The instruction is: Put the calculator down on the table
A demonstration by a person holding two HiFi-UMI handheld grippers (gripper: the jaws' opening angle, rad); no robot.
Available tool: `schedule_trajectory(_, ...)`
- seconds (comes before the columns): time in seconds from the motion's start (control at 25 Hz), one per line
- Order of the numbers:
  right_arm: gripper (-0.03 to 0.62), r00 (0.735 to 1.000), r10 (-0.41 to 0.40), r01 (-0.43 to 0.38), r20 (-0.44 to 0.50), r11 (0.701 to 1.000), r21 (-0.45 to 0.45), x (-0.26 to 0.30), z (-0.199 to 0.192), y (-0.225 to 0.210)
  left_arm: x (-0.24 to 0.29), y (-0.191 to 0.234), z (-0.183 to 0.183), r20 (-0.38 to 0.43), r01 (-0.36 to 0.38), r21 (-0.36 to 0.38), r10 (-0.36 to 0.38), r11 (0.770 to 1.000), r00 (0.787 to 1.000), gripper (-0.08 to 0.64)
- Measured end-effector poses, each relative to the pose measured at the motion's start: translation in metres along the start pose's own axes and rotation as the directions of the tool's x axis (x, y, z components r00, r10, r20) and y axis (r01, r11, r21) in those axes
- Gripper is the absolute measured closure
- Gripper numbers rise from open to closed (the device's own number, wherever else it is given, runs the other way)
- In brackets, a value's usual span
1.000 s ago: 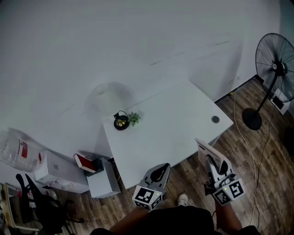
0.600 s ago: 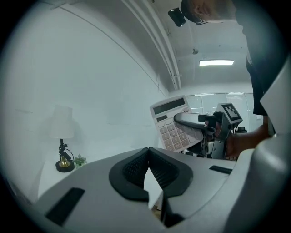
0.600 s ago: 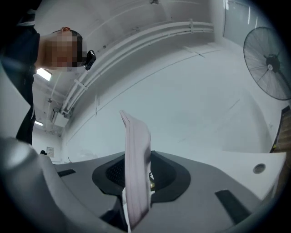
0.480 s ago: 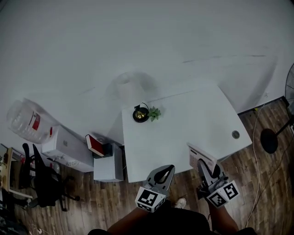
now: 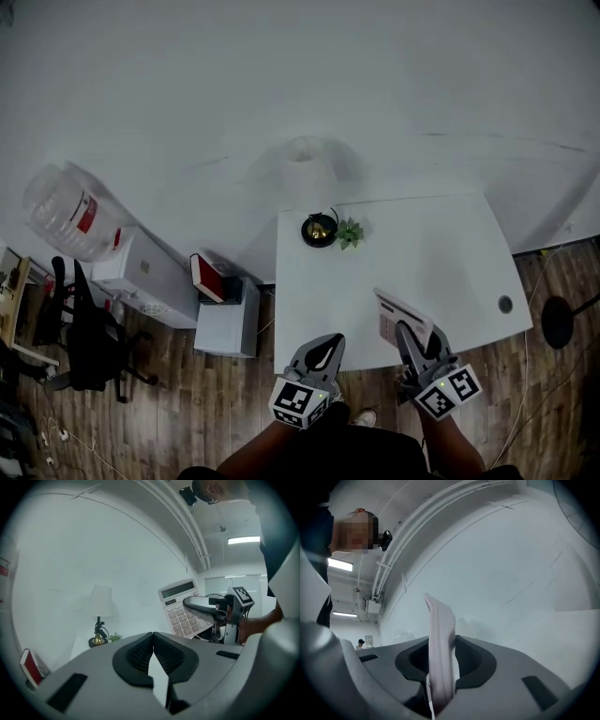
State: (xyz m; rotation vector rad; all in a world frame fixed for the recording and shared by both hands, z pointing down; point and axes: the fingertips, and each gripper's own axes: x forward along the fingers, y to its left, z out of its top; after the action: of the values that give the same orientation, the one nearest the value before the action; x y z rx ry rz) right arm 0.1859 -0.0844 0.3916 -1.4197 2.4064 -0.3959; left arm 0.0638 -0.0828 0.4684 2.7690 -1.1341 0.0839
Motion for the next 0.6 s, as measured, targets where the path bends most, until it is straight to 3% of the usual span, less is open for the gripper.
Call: schedule_trajectory(0.6,0.460,0.981,0.015,0.021,-0.194,0.983,0.181,0.088,-0.083,-0.036,-0.002,0.085,-0.020,-0.038,-0.131,-0.069,0.128,0.989,0.991,0.541)
